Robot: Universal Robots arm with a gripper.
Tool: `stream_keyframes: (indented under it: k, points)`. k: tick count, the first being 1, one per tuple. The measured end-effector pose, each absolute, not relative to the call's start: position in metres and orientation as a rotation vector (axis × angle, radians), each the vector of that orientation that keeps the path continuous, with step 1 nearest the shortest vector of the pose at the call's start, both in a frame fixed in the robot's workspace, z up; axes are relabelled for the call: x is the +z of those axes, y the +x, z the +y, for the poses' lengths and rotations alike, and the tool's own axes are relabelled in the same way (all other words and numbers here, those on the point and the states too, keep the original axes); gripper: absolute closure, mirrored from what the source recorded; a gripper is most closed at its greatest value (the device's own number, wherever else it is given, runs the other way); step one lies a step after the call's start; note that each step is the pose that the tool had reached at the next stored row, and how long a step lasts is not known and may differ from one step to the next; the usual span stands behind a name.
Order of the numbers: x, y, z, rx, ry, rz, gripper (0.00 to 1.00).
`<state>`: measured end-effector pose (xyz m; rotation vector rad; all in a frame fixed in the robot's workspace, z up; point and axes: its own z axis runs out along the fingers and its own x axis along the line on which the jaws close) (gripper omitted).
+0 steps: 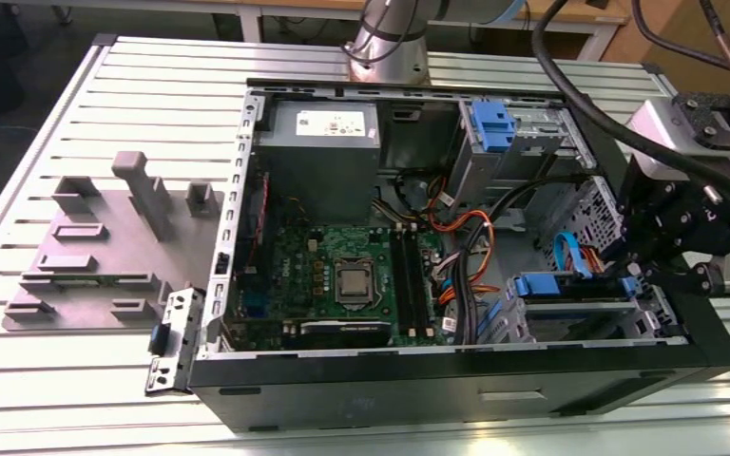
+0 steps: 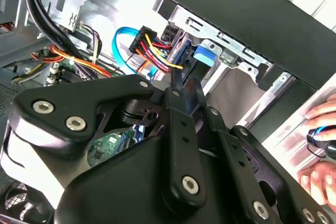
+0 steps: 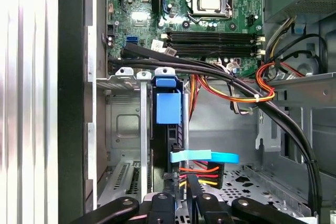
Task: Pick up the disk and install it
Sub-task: 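Insert the second disk wire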
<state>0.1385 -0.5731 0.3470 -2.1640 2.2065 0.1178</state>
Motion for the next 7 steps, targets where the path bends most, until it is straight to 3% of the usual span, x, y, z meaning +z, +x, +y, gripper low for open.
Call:
stream_keyframes:
  k: [7]
  points:
    - [0.3477,0.1384,-0.573,0.118,-2.164,2.207,0.76]
